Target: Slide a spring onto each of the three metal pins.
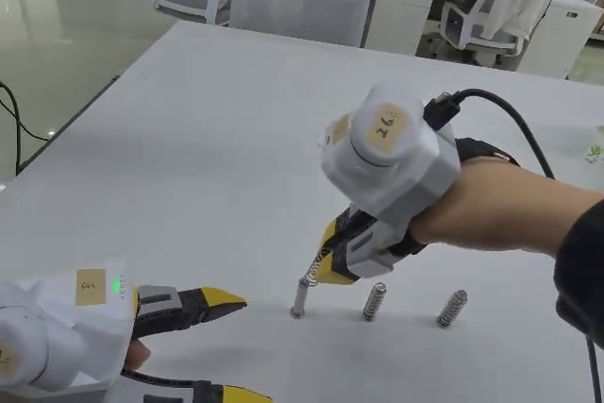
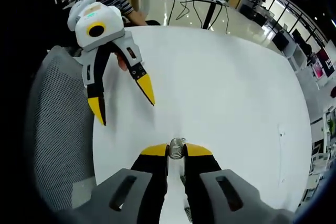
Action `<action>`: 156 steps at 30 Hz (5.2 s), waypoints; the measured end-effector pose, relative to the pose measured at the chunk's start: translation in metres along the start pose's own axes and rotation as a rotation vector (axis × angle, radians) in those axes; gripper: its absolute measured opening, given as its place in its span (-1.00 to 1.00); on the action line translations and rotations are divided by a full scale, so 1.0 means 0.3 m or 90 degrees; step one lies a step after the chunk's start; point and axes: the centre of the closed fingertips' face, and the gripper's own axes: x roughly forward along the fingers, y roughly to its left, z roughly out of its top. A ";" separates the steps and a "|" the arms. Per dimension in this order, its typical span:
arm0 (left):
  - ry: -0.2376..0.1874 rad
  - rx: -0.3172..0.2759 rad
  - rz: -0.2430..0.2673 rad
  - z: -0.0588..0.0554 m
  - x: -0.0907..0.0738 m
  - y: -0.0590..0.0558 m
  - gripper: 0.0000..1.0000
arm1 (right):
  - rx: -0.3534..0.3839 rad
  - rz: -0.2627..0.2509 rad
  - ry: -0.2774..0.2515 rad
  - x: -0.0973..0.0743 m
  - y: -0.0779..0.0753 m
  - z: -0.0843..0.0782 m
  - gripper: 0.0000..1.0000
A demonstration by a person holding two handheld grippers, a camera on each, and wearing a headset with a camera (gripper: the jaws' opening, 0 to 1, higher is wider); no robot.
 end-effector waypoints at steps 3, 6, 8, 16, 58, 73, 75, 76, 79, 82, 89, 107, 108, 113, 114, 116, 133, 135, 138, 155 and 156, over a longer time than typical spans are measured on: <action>-0.003 -0.001 0.000 -0.003 0.007 0.012 0.02 | 0.003 -0.002 0.006 0.007 -0.014 -0.006 -0.84; -0.004 0.001 0.000 -0.002 0.013 0.019 0.04 | 0.006 -0.001 0.011 0.019 -0.026 -0.011 -0.84; -0.006 0.002 -0.001 0.001 0.014 0.021 0.05 | 0.006 0.001 0.014 0.025 -0.029 -0.011 -0.84; -0.005 0.002 -0.011 -0.003 0.028 0.028 0.08 | 0.009 0.011 0.024 0.053 -0.031 -0.011 -0.83; -0.006 -0.005 -0.017 -0.020 0.036 0.043 0.06 | 0.042 0.046 0.084 0.227 -0.023 -0.097 -0.83; -0.003 -0.006 -0.018 -0.023 0.039 0.041 0.06 | 0.049 0.047 0.087 0.247 -0.013 -0.121 -0.79; -0.003 -0.005 -0.018 -0.023 0.039 0.040 0.06 | 0.050 0.044 0.084 0.245 -0.014 -0.123 -0.75; -0.003 -0.005 -0.017 -0.024 0.039 0.040 0.06 | 0.052 0.043 0.082 0.244 -0.014 -0.123 -0.74; -0.003 -0.007 -0.016 -0.024 0.039 0.042 0.06 | 0.058 0.041 0.076 0.237 -0.013 -0.122 -0.72; -0.003 -0.008 -0.015 -0.025 0.038 0.044 0.07 | 0.060 0.036 0.072 0.229 -0.015 -0.125 -0.68; -0.005 -0.011 -0.015 -0.021 0.043 0.047 0.08 | 0.090 0.027 0.045 0.195 -0.014 -0.131 -0.64; -0.010 -0.018 -0.016 -0.003 0.050 0.036 0.12 | 0.134 0.001 -0.025 0.101 0.062 -0.143 -0.60; -0.011 -0.018 -0.017 -0.002 0.051 0.034 0.13 | 0.136 0.001 -0.028 0.096 0.068 -0.144 -0.59; -0.010 -0.018 -0.017 0.001 0.052 0.028 0.15 | 0.150 -0.006 -0.045 0.074 0.094 -0.155 -0.58; -0.009 -0.017 -0.017 0.002 0.052 0.027 0.16 | 0.154 -0.008 -0.049 0.069 0.098 -0.158 -0.58; -0.010 -0.016 -0.017 0.004 0.051 0.026 0.16 | 0.160 -0.010 -0.058 0.059 0.110 -0.160 -0.57; -0.011 -0.014 -0.008 0.021 0.041 0.014 0.22 | 0.215 -0.046 -0.099 -0.029 0.160 -0.244 -0.52; -0.012 -0.014 -0.006 0.023 0.041 0.014 0.22 | 0.226 -0.054 -0.105 -0.042 0.159 -0.260 -0.52; -0.011 -0.015 -0.007 0.024 0.047 0.005 0.23 | 0.243 -0.067 -0.113 -0.061 0.158 -0.289 -0.51; 0.008 -0.027 0.022 0.041 0.056 0.001 0.28 | 0.316 -0.117 -0.144 -0.165 0.117 -0.486 -0.46; 0.006 -0.031 0.027 0.047 0.055 0.003 0.28 | 0.320 -0.119 -0.144 -0.171 0.113 -0.503 -0.44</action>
